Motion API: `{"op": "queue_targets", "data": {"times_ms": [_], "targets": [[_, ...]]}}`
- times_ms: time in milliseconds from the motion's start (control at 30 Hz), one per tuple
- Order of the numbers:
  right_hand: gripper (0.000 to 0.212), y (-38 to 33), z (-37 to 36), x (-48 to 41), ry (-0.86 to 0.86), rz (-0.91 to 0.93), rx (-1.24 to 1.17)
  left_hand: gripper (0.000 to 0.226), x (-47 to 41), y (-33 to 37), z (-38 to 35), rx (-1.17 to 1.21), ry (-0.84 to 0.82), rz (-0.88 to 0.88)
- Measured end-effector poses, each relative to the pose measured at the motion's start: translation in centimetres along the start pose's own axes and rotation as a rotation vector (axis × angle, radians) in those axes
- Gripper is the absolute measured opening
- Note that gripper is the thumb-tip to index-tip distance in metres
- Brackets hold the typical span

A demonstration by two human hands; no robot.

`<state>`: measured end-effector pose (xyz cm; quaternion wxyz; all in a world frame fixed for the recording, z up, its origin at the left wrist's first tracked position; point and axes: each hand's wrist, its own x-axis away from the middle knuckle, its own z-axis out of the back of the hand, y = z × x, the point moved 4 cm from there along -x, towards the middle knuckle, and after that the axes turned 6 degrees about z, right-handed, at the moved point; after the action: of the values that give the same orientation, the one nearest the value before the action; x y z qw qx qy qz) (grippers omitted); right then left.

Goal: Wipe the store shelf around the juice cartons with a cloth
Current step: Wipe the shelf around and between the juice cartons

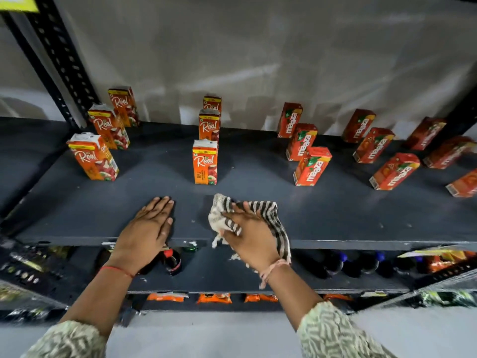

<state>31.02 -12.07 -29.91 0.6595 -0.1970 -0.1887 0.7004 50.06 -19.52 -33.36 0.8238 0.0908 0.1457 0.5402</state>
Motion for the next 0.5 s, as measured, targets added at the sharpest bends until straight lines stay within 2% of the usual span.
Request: {"op": "queue_targets", "data": {"times_ms": [133,267,400,500], "targets": [[0.043,-5.2,-1.5,1.3,-0.018,0.074,-0.043,0.051,1.4,-2.8,1.2,0.030,0.011,0.049],[0.040,-10.0,-4.2,0.0,-0.064,0.039,-0.316,0.054,2.7,-7.9,2.7,0.053,0.020,0.158],[0.037,-12.8,-6.9,-4.9,0.102,-0.106,-0.627,0.054,3.7,-12.4,4.0,0.043,0.048,0.242],[0.045,-13.0,-8.1,-10.0,0.308,-0.218,-0.725,0.055,4.1,-13.7,4.5,0.023,0.063,0.230]]}}
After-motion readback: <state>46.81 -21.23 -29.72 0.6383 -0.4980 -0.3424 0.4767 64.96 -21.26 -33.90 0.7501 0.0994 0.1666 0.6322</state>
